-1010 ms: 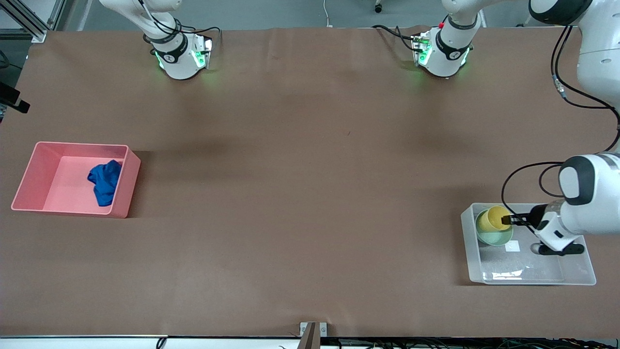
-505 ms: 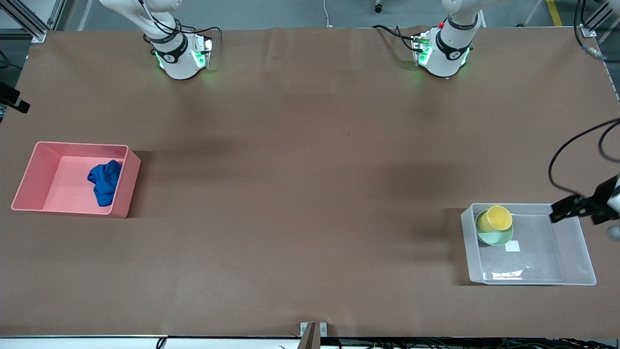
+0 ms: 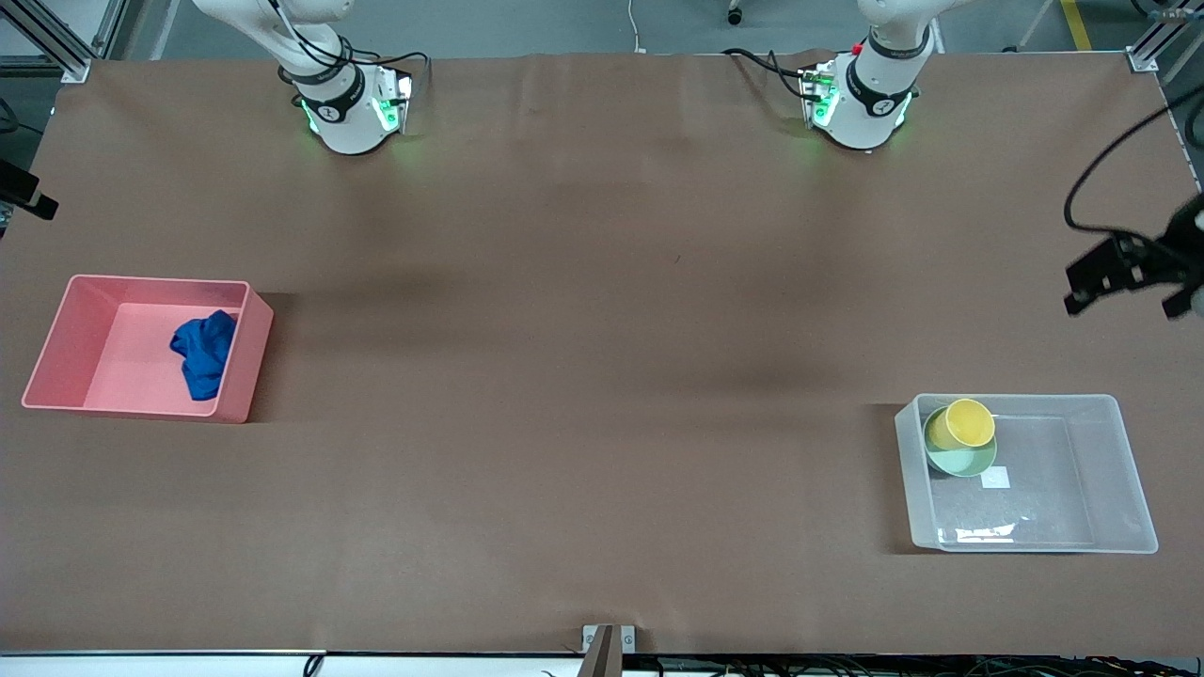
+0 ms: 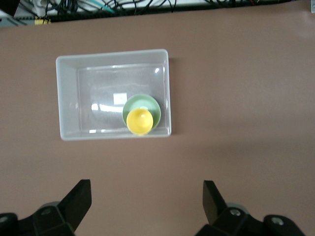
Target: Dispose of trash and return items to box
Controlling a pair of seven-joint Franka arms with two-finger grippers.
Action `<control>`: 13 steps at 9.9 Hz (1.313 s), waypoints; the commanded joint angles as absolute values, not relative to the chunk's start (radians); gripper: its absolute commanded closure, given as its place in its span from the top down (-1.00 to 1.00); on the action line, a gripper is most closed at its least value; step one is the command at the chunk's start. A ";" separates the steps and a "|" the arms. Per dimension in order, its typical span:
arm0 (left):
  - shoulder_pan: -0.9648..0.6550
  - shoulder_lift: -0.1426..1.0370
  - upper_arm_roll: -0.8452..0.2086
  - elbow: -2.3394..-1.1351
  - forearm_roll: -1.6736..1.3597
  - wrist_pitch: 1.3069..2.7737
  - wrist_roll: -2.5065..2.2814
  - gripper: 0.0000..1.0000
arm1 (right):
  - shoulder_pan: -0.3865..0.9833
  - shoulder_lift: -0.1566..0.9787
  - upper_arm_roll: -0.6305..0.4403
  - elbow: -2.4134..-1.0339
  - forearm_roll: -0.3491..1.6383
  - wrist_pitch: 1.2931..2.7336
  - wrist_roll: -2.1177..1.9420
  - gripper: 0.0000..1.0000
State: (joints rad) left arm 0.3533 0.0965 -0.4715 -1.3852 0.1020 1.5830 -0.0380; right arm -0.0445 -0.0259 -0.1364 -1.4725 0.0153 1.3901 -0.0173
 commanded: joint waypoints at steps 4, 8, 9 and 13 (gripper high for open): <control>0.074 -0.099 -0.185 -1.603 -0.003 1.516 -0.037 1.00 | -0.055 -0.040 -0.126 -1.483 0.008 1.393 -0.018 1.00; 0.012 -0.166 -0.143 -1.675 -0.003 1.509 -0.067 1.00 | -0.055 -0.041 -0.127 -1.483 0.008 1.393 -0.018 1.00; 0.014 -0.173 -0.146 -1.674 -0.003 1.506 -0.077 1.00 | -0.055 -0.040 -0.127 -1.483 0.008 1.393 -0.018 1.00; 0.049 -0.117 -0.138 -1.599 -0.003 1.494 -0.048 1.00 | -0.055 -0.040 -0.126 -1.485 0.008 1.393 -0.018 1.00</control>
